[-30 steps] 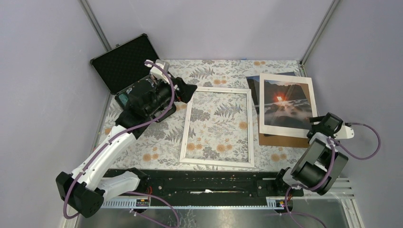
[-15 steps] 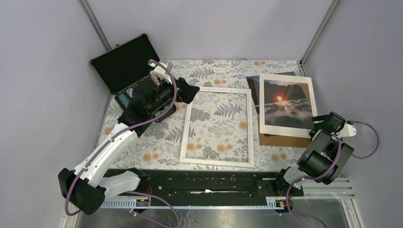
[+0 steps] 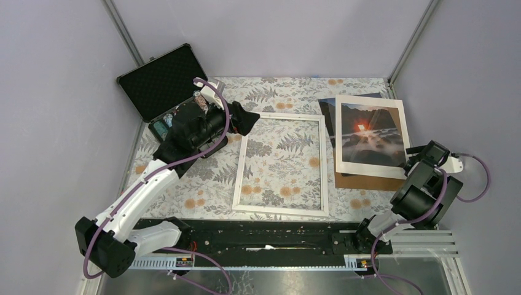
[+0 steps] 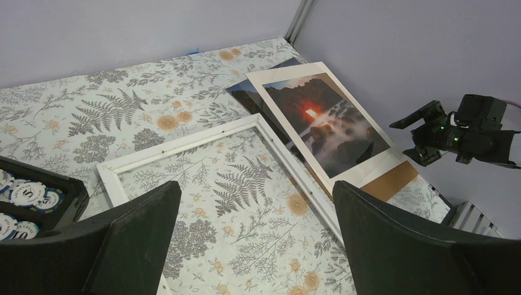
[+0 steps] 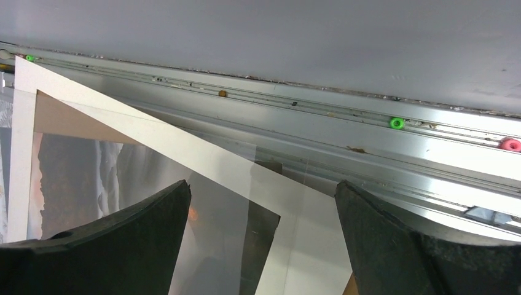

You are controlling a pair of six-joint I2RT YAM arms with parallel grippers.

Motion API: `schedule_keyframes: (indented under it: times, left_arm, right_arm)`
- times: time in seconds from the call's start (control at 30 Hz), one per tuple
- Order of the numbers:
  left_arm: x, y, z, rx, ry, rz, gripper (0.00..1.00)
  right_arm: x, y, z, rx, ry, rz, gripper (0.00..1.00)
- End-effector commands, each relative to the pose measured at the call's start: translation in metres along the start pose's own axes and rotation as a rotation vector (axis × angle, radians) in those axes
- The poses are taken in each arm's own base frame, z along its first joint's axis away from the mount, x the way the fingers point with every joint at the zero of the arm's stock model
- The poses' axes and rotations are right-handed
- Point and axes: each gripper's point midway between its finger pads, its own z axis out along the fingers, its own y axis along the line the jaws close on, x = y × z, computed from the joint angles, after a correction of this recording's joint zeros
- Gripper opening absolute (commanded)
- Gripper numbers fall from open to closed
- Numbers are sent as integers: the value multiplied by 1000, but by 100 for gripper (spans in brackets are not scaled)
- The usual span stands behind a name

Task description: Put the photo into the frame

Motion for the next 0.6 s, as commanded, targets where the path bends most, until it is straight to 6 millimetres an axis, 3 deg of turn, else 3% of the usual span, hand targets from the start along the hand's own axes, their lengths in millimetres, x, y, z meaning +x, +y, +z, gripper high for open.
schedule_keyframes:
  times: [0.0,0.27,0.47,0.57]
  left_arm:
    - [-9,-9,1,36,-36,5,99]
    - [-8,-9,2,37,-33,4,99]
    - [-5,-10,3,35,-27,8,99]
    - [-1,-12,5,45,-15,5,99]
  right_arm:
    - [-4,12,9,-26,26,-18,96]
    - [7,28,18,-116,95,-18,97]
    - [22,38,17,-210,137,13,94]
    - [20,42,12,-249,120,9,93]
